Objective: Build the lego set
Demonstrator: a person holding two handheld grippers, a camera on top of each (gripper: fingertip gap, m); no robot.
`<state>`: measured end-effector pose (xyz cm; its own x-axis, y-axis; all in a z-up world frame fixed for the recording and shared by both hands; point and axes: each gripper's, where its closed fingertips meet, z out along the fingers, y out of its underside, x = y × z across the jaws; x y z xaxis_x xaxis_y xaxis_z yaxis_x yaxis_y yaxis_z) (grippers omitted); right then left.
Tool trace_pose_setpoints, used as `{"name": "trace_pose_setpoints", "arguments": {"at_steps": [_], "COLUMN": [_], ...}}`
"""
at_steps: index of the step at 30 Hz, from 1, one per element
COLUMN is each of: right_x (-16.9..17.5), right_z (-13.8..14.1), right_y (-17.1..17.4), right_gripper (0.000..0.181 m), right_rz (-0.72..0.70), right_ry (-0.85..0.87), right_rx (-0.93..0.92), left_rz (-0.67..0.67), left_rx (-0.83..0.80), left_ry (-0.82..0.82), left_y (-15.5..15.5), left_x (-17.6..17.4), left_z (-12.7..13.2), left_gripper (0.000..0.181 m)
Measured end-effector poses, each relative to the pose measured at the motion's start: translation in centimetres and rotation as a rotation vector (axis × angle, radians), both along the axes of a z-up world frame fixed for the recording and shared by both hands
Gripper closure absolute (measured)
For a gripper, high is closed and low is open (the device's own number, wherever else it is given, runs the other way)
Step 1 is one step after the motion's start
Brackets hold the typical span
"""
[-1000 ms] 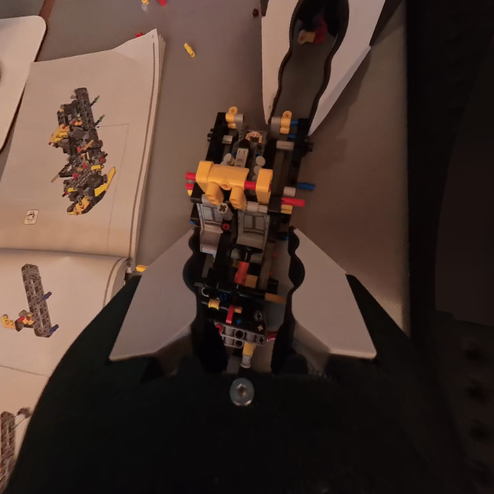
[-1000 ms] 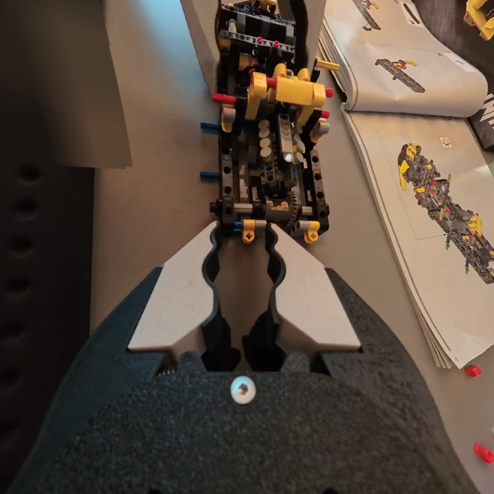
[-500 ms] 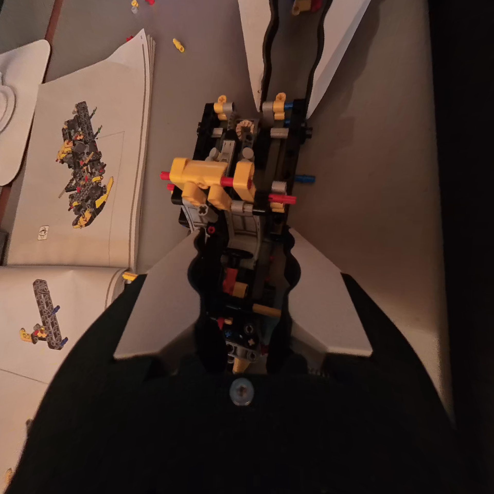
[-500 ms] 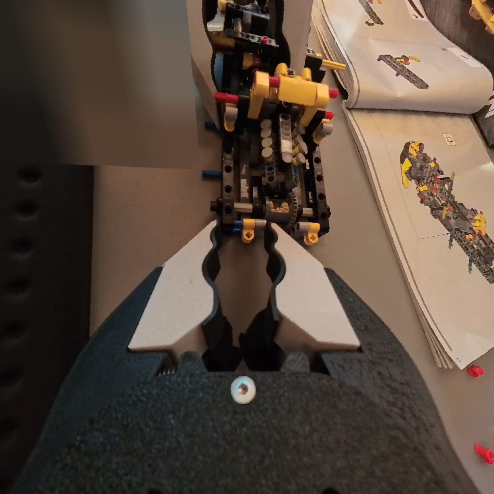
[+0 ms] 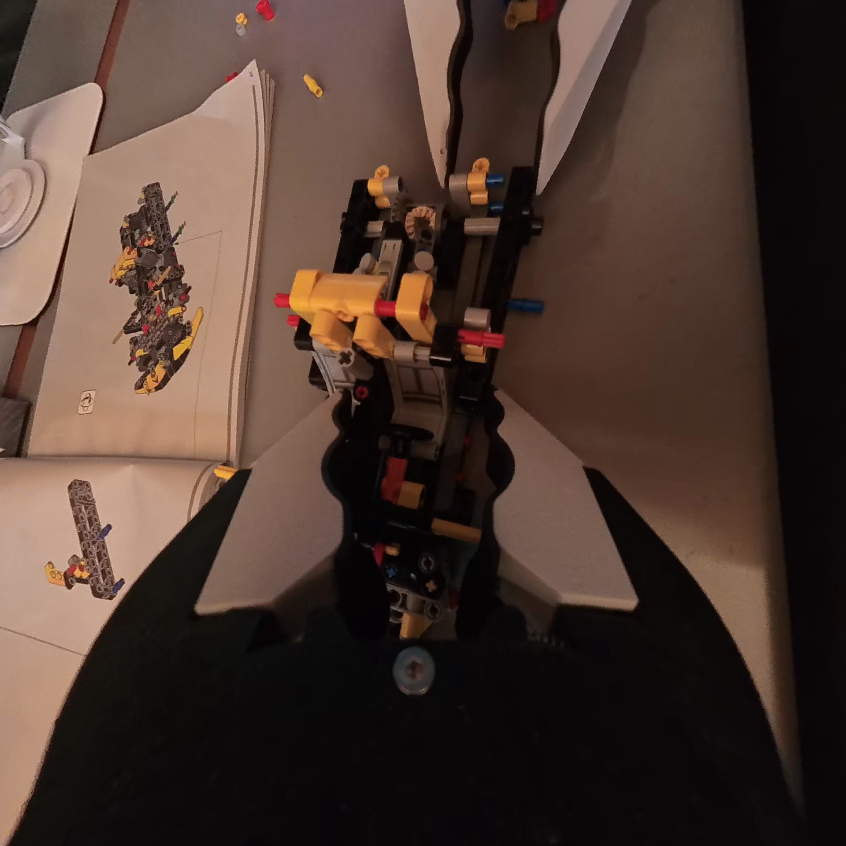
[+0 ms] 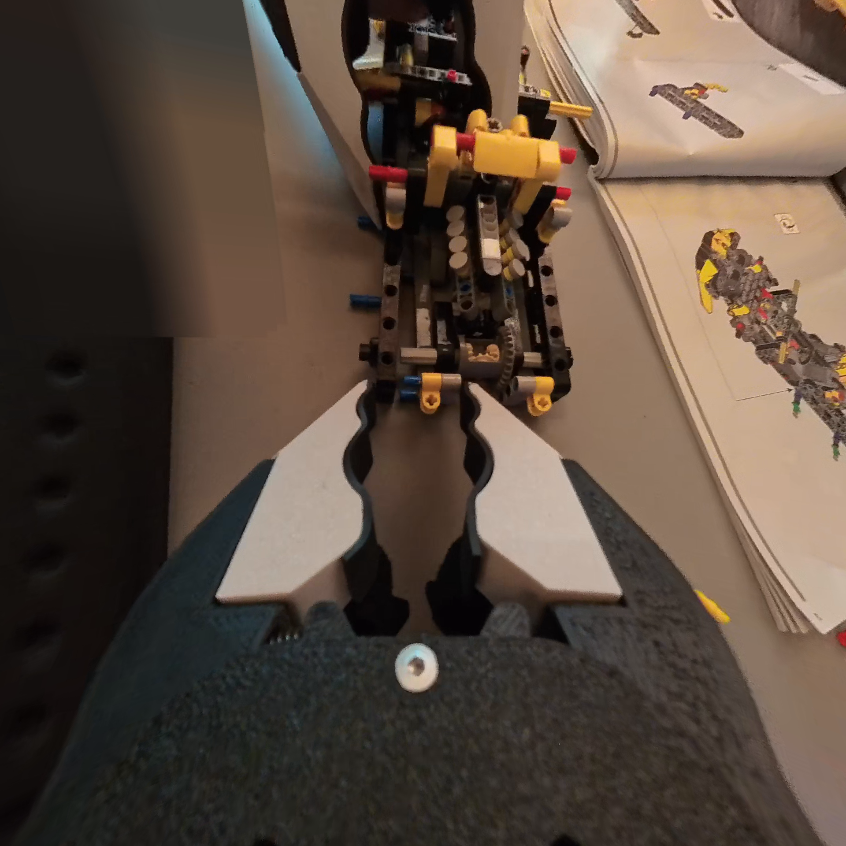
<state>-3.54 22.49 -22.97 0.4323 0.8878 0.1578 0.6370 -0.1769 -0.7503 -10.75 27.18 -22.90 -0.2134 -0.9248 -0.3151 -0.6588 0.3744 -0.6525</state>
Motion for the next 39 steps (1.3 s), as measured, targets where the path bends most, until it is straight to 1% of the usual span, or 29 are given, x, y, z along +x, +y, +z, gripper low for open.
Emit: {"name": "trace_pose_setpoints", "arguments": {"at_steps": [4, 6, 10, 12, 16, 20, 22, 24, 28, 30, 32, 35, 39], "right_x": [-0.42, -0.39, -0.26, -0.24, -0.37, -0.27, -0.27, -0.26, -0.31, -0.3, -0.23, -0.12, 0.09], "right_z": [0.11, 0.04, -0.03, -0.01, 0.14, -0.06, -0.08, -0.06, 0.0, 0.02, 0.03, 0.04, 0.25], "right_y": [0.34, 0.48, 0.36, 0.35, 0.22, 0.32, 0.33, 0.4, 0.38, 0.37, 0.34, 0.27, 0.15], "right_gripper": [0.144, 0.148, 0.149, 0.149, 0.149, 0.149, 0.149, 0.149, 0.149, 0.149, 0.148, 0.147, 0.144], "right_rz": [0.006, 0.01, 0.024, 0.041, 0.026, 0.057, 0.062, 0.067, 0.091, 0.089, 0.08, 0.074, 0.084], "right_ry": [0.034, 0.019, -0.005, -0.02, 0.029, -0.072, -0.063, -0.036, 0.006, 0.031, 0.038, 0.025, 0.01], "right_rx": [-0.003, 0.014, -0.015, 0.005, -0.079, 0.026, 0.026, 0.023, 0.029, 0.018, -0.008, -0.012, 0.014], "left_rz": [-0.001, 0.0, -0.005, -0.003, 0.001, 0.007, 0.006, 0.0, -0.018, -0.024, -0.021, -0.015, -0.01], "left_rx": [0.013, 0.015, 0.022, 0.03, 0.069, 0.078, 0.075, 0.053, -0.067, -0.099, -0.078, -0.002, -0.011], "left_ry": [-0.004, -0.006, -0.021, -0.023, -0.021, -0.023, -0.024, -0.027, -0.034, -0.037, -0.034, -0.038, -0.036], "left_y": [0.01, -0.02, -0.16, -0.17, -0.19, -0.13, -0.16, -0.24, -0.33, -0.37, -0.21, 0.07, 0.1], "left_x": [0.03, 0.03, 0.13, 0.17, 0.32, 0.35, 0.34, 0.24, -0.07, -0.08, -0.03, 0.17, 0.17], "left_z": [-0.01, -0.01, 0.04, 0.03, -0.09, -0.09, -0.07, 0.04, 0.35, 0.43, 0.28, 0.09, 0.08], "left_gripper": [0.122, 0.122, 0.122, 0.121, 0.119, 0.119, 0.119, 0.119, 0.12, 0.119, 0.119, 0.12, 0.12]}}
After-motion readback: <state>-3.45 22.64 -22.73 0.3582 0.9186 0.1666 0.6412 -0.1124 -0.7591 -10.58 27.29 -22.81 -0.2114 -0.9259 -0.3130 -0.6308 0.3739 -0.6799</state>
